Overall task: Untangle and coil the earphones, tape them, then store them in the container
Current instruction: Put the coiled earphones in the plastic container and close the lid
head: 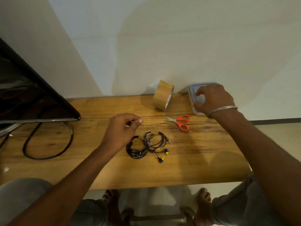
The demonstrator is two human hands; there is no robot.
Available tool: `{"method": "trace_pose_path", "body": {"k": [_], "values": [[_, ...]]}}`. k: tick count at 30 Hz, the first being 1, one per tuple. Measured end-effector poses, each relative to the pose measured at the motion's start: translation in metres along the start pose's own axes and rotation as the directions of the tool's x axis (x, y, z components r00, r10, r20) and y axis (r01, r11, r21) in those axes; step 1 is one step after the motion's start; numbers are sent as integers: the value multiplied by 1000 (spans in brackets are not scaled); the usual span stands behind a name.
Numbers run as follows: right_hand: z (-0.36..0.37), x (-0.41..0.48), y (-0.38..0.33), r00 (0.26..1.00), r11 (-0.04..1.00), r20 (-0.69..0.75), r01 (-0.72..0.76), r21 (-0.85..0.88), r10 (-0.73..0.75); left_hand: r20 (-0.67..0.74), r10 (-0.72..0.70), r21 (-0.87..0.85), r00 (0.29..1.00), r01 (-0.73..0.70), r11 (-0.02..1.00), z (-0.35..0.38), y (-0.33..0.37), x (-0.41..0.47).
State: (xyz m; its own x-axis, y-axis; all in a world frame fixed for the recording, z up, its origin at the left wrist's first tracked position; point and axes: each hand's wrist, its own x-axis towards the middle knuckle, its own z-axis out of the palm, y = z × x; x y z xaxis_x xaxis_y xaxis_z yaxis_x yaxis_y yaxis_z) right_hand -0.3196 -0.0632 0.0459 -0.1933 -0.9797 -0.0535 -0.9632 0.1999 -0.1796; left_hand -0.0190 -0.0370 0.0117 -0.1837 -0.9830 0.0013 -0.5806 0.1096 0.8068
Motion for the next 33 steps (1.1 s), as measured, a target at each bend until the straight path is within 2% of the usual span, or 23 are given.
{"method": "trace_pose_path", "body": {"k": [3, 6, 9, 13, 15, 18, 21, 24, 26, 29, 33], "values": [[19, 2, -2, 986, 985, 163, 0, -175, 29, 81, 111, -127, 991, -100, 987, 18, 31, -7], [36, 2, -6, 996, 972, 86, 22, -236, -1, 159, 141, -233, 977, -102, 967, 33, 46, -18], [32, -1, -11, 997, 976, 61, 56, -209, -45, 208, 22, -319, 978, 47, 947, 39, 38, -23], [32, -15, -27, 992, 973, 101, 94, -210, -74, 281, -139, -324, 950, 230, 918, 42, 24, -24], [31, -19, -34, 993, 978, 90, 91, -187, -75, 323, -189, -363, 927, 305, 880, 44, 24, -24], [29, -21, -37, 998, 999, 62, 28, -36, -26, 389, -210, -449, 897, 384, 807, 44, 29, -21], [26, -20, -39, 998, 994, 46, -49, 98, 44, 427, -219, -486, 878, 426, 763, 41, 30, -16], [21, -20, -37, 999, 990, 2, -54, 132, 54, 436, -237, -507, 868, 455, 732, 37, 28, -14], [18, -23, -33, 999, 997, 44, -23, 70, 20, 435, -241, -518, 868, 460, 721, 34, 28, -12], [18, -23, -21, 991, 994, 136, 13, -111, 2, 425, -240, -522, 873, 453, 723, 31, 29, -10], [26, -20, -11, 978, 979, 204, 73, -190, -34, 418, -241, -501, 876, 444, 743, 31, 31, -10]]}}
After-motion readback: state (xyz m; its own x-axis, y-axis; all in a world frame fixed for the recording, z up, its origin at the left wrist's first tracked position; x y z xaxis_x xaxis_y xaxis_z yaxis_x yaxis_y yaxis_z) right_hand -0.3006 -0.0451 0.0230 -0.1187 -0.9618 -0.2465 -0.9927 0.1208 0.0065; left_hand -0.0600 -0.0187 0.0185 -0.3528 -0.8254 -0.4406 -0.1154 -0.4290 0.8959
